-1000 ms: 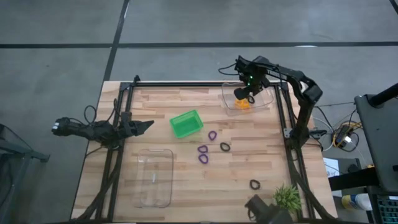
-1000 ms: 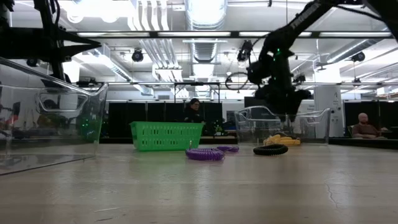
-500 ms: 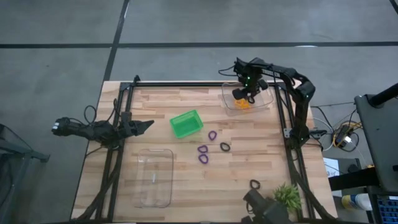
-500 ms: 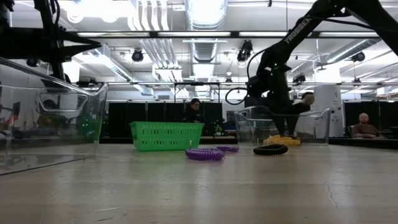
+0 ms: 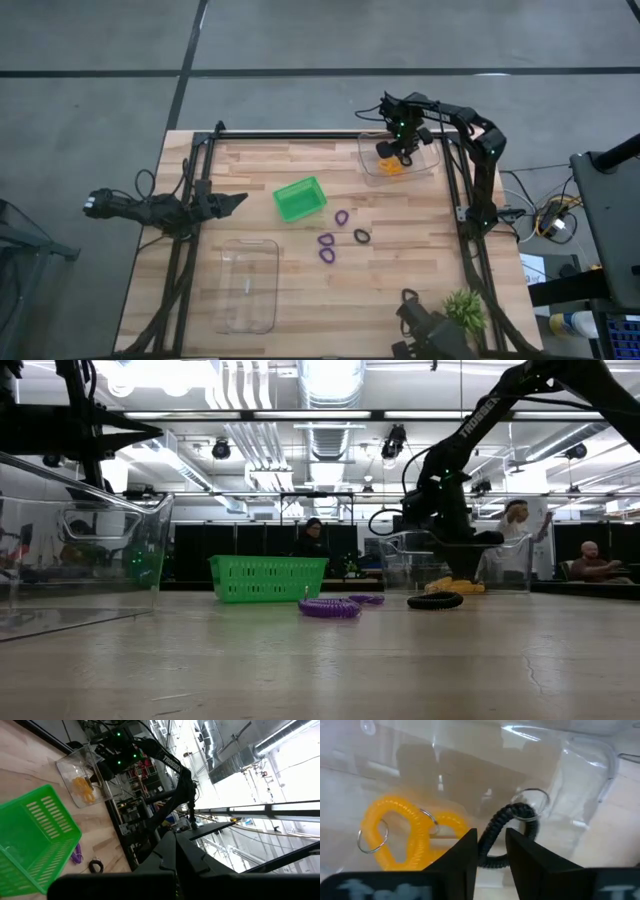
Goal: Sort spring keychains
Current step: Put the bottom black spring keychain into the green bin
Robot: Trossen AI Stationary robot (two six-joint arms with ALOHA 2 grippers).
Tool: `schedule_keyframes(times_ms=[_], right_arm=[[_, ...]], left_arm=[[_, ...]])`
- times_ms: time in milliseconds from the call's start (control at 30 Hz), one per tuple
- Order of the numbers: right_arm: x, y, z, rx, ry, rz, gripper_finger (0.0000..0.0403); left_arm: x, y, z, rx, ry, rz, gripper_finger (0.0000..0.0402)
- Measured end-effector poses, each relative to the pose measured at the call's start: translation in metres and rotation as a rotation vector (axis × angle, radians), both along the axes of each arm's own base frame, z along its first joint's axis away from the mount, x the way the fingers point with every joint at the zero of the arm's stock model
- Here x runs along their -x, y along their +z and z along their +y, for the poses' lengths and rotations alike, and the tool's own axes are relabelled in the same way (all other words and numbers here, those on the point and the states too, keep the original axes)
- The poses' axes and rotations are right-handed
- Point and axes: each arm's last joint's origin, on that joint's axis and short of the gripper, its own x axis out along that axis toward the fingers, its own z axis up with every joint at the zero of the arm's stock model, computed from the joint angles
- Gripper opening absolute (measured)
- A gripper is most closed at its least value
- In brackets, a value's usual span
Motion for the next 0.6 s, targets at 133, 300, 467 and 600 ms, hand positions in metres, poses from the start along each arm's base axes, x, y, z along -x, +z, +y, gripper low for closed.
schedule_keyframes(times_ms=[133,300,467,600], right_arm=[[0.003,-0.003,0.001,-0.015,0.012,0.001,0.0068],[0.005,-0.008,0.005,-0.05,0.033,-0.005,0.0017],[0.005,-0.006,0.007,-0.058,0.049,-0.001,0.0008],[0.006,0.004,0.008,-0.043,0.058,-0.013,0.0008]], left_arm=[[0.0,0.0,0.0,0.001,-0.001,0.0,0.0],[0.0,0.0,0.0,0.003,-0.001,-0.004,0.0],[0.0,0.001,0.0,0.004,-0.002,-0.008,0.0],[0.0,0.001,0.0,0.003,-0.001,-0.008,0.0]])
